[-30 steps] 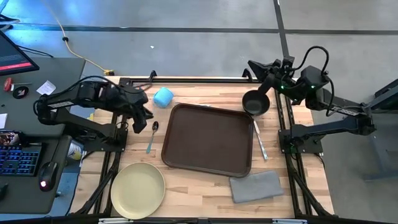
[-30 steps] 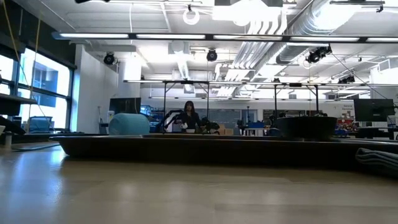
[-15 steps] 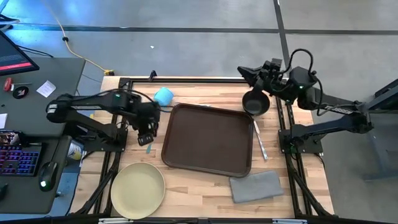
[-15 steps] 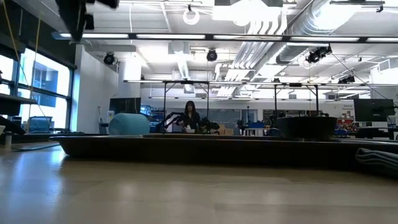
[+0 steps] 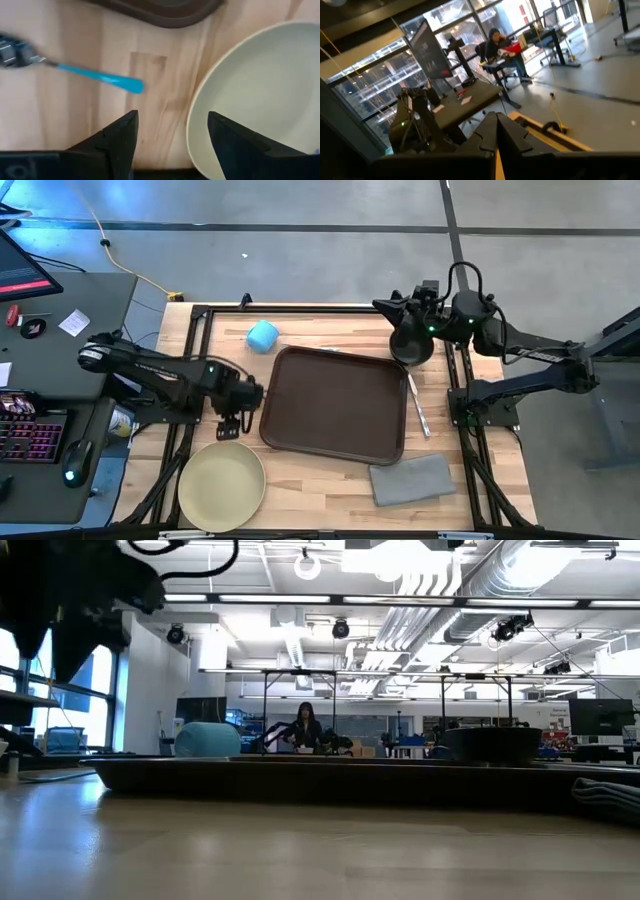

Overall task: Set up tray
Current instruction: Put the brown plate on top of the dark brown serving tray

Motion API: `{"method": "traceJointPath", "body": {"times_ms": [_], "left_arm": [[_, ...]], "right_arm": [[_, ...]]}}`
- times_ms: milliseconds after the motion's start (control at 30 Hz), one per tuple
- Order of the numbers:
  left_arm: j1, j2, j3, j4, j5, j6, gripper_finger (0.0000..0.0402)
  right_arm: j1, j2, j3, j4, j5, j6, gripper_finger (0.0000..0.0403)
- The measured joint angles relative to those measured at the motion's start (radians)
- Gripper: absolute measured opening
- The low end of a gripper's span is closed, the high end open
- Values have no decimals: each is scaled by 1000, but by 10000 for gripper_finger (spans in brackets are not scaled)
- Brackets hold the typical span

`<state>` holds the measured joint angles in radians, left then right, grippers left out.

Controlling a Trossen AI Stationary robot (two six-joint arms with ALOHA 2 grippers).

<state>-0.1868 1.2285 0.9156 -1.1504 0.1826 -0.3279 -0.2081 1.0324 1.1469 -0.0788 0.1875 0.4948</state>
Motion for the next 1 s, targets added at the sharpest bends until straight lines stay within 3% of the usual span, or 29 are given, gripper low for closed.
{"method": "traceJointPath", "body": {"times_ms": [467,1000], "left_arm": [[-235,0,-204,188,-22,-53,269],[-239,0,-329,386,-35,-227,217]], "right_arm": [[1,2,0,-75,-14,84,1],[1,2,0,-108,-41,106,0]]}}
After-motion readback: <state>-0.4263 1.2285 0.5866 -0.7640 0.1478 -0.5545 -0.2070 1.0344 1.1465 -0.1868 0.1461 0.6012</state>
